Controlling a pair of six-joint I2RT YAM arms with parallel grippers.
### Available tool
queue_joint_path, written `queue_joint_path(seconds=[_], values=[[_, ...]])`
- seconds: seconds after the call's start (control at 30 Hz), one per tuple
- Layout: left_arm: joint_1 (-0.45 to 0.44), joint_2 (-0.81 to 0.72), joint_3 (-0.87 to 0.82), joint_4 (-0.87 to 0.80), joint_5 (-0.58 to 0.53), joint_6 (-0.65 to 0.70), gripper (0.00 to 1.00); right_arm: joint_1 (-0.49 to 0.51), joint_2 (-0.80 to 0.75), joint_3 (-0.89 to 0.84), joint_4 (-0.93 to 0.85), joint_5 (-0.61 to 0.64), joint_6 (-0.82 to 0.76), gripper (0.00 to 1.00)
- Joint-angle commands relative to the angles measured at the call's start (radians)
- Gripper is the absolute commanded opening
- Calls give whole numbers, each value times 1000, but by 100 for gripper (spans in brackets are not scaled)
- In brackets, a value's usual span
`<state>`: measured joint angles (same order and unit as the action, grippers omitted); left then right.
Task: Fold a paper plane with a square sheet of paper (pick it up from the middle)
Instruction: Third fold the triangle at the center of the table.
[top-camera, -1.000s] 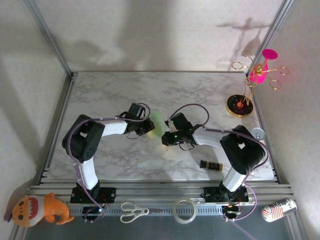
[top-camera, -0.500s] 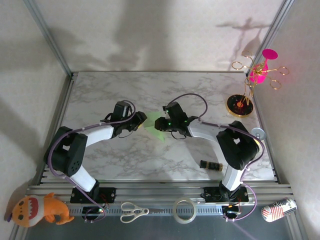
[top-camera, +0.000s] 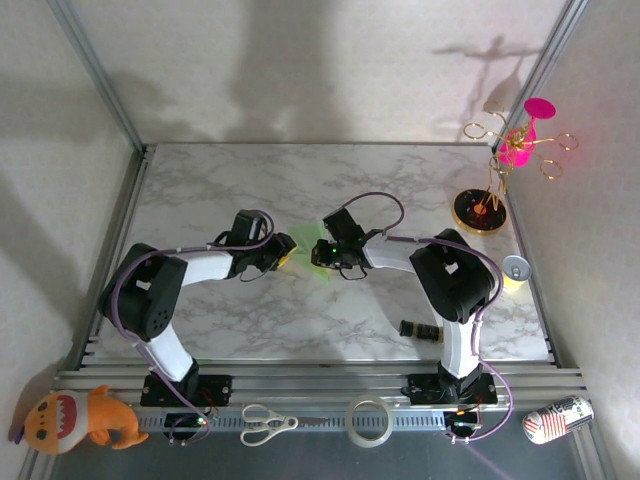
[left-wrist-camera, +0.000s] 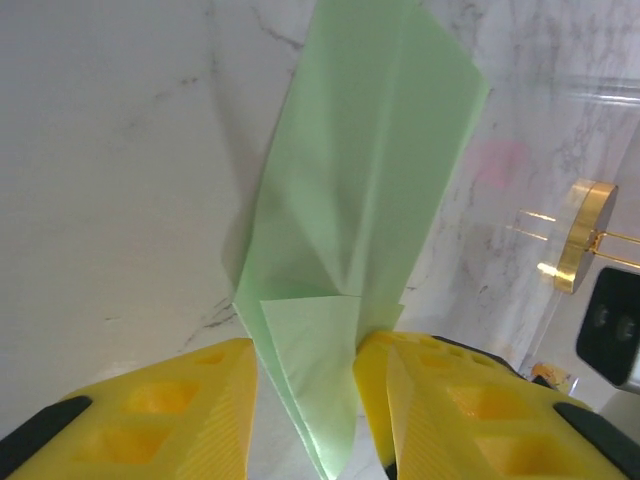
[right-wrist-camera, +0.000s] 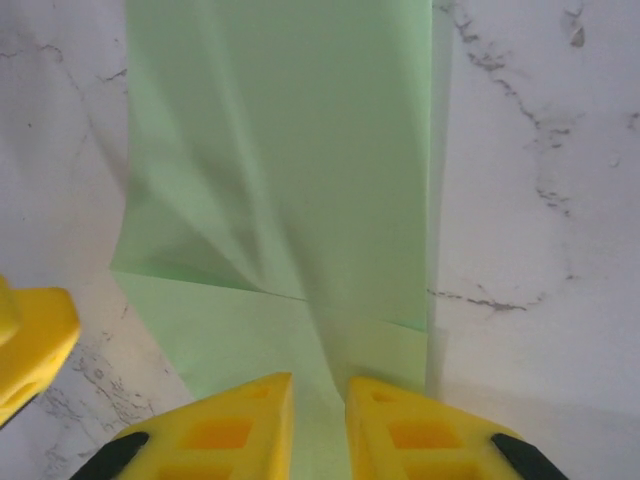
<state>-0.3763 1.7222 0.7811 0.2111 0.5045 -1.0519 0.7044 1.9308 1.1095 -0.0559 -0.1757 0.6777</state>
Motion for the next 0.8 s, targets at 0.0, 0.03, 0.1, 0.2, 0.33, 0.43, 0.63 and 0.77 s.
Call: queue_joint_path(seconds=[0.0,0.03,0.1,0.2,0.33,0.43,0.63,0.77], values=[[-6,34,15,19,28,1,37,-5,31,11,-50,16,14,23],[-9,44,22,15,29,4,36,-5,31,10,-51,15,14,23],[-8,58,31,14,33,8,35,-5,34,9,-51,13,13,22],[-9,69,48,7,33,20,32,-5,37,9,-51,11,13,22],[-8,85,59,0,32,31,28,-5,37,10,-44,-2,13,21],[-9,94,63,-6,31,42,25,-5,39,16,-44,-8,14,21],[-8,117,81,-20,37,59,25,-5,42,14,-46,-11,10,20],[-6,125,91,3,78,68,23,-5,40,11,-45,-11,5,20]])
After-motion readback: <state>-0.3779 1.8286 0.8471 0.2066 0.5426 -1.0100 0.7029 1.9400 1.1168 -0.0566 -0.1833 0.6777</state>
